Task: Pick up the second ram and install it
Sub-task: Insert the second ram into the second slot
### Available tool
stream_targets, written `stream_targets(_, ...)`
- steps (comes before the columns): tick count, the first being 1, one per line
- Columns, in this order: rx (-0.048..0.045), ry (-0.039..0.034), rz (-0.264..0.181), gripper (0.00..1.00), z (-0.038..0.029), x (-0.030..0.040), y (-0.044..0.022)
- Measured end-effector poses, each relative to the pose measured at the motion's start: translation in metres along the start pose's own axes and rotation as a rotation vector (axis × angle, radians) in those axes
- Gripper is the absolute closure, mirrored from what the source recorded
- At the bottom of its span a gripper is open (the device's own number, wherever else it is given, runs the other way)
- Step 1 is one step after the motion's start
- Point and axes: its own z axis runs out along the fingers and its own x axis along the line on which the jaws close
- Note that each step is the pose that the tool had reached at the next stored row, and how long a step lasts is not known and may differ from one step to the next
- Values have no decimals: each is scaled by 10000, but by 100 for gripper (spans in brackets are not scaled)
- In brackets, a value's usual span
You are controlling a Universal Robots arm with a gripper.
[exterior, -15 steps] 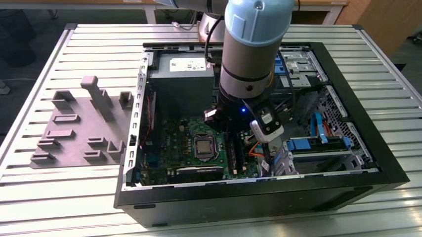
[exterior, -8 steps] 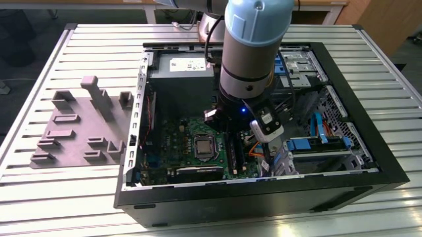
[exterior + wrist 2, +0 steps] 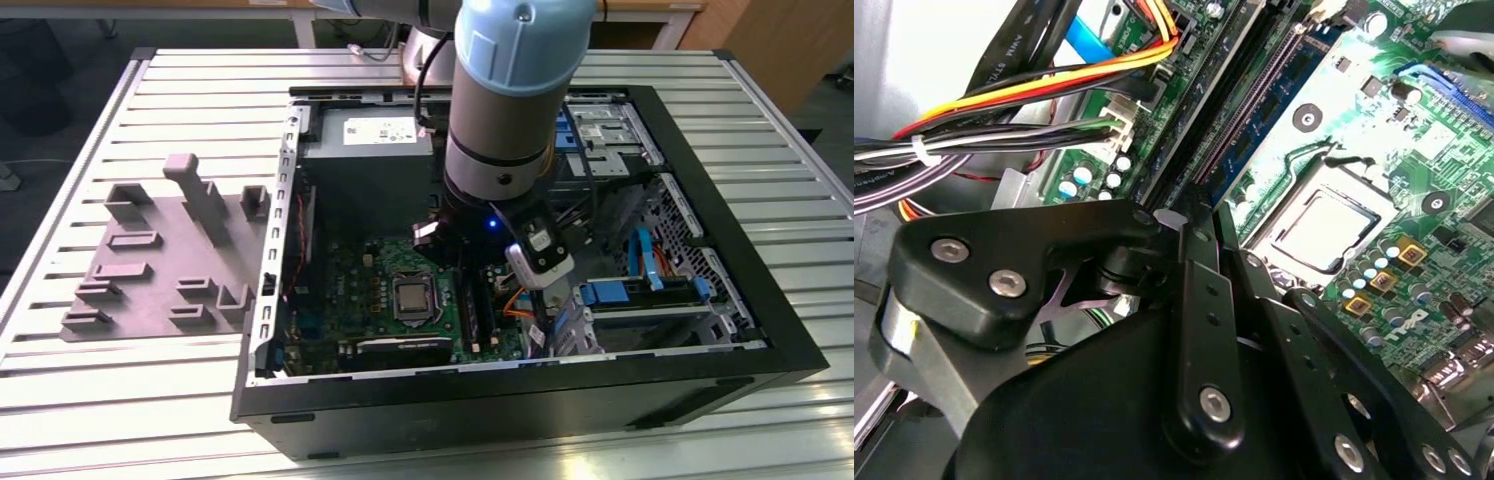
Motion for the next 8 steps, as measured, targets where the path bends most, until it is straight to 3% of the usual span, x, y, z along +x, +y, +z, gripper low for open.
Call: stream_targets(8,-3,3,0,86,12,1,-1)
